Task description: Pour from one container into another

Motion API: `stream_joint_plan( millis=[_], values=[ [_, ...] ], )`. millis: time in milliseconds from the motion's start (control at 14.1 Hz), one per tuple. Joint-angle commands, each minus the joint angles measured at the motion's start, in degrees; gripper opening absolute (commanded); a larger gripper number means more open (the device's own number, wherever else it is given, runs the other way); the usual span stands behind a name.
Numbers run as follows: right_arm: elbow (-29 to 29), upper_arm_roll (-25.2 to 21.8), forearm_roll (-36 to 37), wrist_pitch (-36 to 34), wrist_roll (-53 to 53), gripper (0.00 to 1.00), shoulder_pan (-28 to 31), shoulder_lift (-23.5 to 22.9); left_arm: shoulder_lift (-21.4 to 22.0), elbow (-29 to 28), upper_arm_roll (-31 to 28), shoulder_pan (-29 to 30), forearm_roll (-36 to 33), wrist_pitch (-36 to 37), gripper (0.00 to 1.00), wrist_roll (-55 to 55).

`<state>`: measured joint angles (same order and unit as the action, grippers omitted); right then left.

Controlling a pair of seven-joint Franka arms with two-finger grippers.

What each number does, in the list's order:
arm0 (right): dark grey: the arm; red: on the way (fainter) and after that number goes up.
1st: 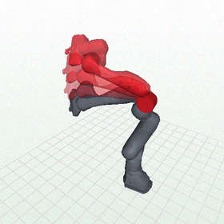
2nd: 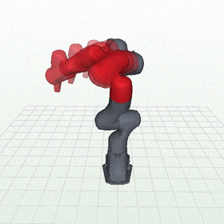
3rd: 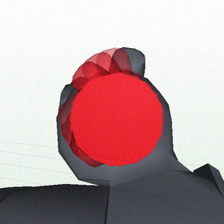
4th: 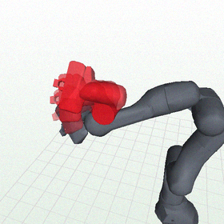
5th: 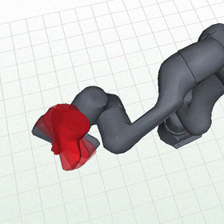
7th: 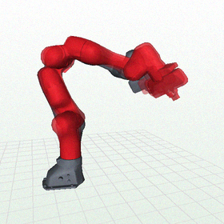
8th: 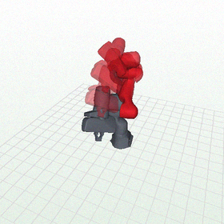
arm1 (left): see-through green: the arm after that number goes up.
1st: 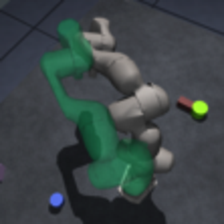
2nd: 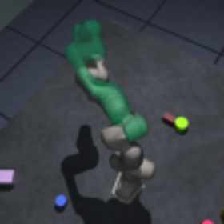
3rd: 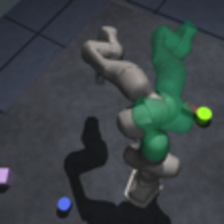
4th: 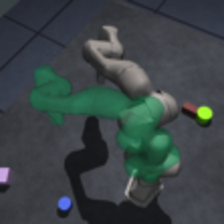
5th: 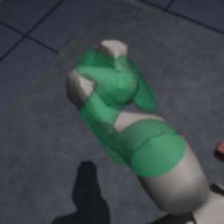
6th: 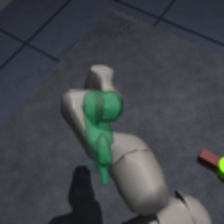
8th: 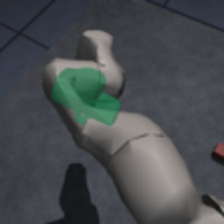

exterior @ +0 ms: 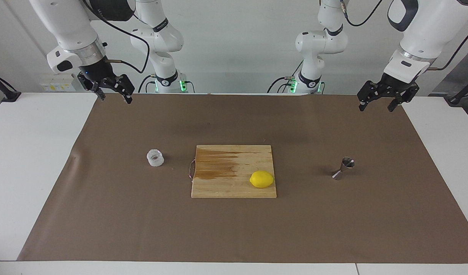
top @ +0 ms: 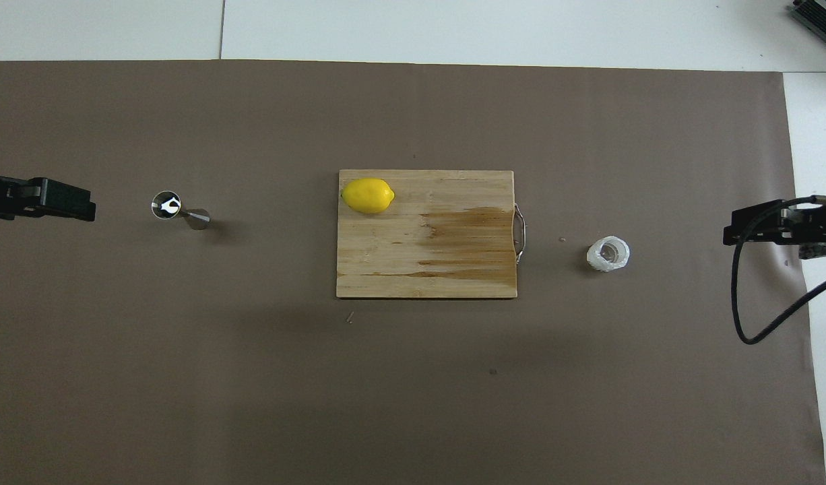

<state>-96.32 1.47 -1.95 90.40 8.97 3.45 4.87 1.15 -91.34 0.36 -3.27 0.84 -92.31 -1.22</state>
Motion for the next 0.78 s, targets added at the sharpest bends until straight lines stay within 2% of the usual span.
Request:
stream_joint_plan(
  millis=[0,708],
  values=[
    [-0.36,0.29,-1.57,0.04,-1.59,1.0,0.85,0.76,-0.01,0.29,0.08,0.37,0.75,1.25,1.0,-0.8],
    [-0.36,0.29,-1.57,0.04,-1.59,1.0,0.85,0.76,0.61,-0.68,0.08,0.37,0.66,1.34,1.0,-0.27]
  ],
)
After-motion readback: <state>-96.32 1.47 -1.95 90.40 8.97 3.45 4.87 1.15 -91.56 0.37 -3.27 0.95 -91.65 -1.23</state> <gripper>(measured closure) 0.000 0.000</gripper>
